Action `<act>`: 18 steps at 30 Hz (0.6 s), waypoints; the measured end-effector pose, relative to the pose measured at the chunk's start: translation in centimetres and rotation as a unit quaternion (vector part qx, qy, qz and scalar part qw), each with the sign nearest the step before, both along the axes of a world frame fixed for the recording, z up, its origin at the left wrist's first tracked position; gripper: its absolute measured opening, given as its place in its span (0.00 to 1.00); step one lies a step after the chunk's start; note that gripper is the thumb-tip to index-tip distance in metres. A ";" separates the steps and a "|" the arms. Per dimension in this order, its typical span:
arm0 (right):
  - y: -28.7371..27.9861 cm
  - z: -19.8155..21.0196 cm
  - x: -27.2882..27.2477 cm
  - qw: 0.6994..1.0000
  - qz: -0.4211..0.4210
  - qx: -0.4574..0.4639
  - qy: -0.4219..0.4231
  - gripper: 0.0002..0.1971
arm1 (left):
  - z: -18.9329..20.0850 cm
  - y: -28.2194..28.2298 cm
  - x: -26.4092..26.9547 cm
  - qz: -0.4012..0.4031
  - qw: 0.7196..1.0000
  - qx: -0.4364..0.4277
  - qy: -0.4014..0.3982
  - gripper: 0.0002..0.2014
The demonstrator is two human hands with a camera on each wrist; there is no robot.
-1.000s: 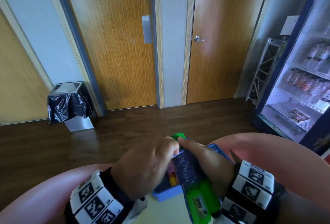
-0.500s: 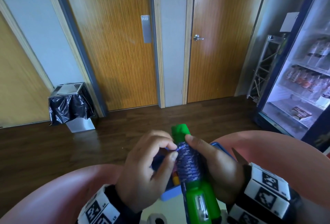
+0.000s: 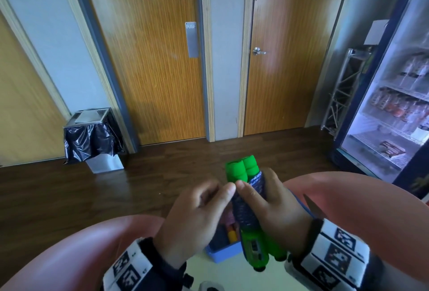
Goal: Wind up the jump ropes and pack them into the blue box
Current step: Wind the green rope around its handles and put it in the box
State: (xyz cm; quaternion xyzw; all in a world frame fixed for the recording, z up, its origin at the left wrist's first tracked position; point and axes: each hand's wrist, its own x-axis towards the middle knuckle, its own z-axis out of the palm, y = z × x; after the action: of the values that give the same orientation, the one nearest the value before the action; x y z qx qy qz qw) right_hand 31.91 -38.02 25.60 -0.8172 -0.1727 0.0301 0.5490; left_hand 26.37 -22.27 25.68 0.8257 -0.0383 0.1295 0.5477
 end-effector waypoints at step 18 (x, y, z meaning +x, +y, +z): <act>0.3 -1.8 2.3 0.990 -0.006 -0.075 0.123 0.26 | -1.4 -0.4 -0.4 0.006 0.982 0.154 -0.106 0.08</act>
State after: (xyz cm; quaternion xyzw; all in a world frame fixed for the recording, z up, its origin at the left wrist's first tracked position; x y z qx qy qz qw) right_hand 34.18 -37.67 23.83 -0.8471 -0.0959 0.1396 0.5038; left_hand 26.01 -22.68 24.30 0.8819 -0.1111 0.2123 0.4061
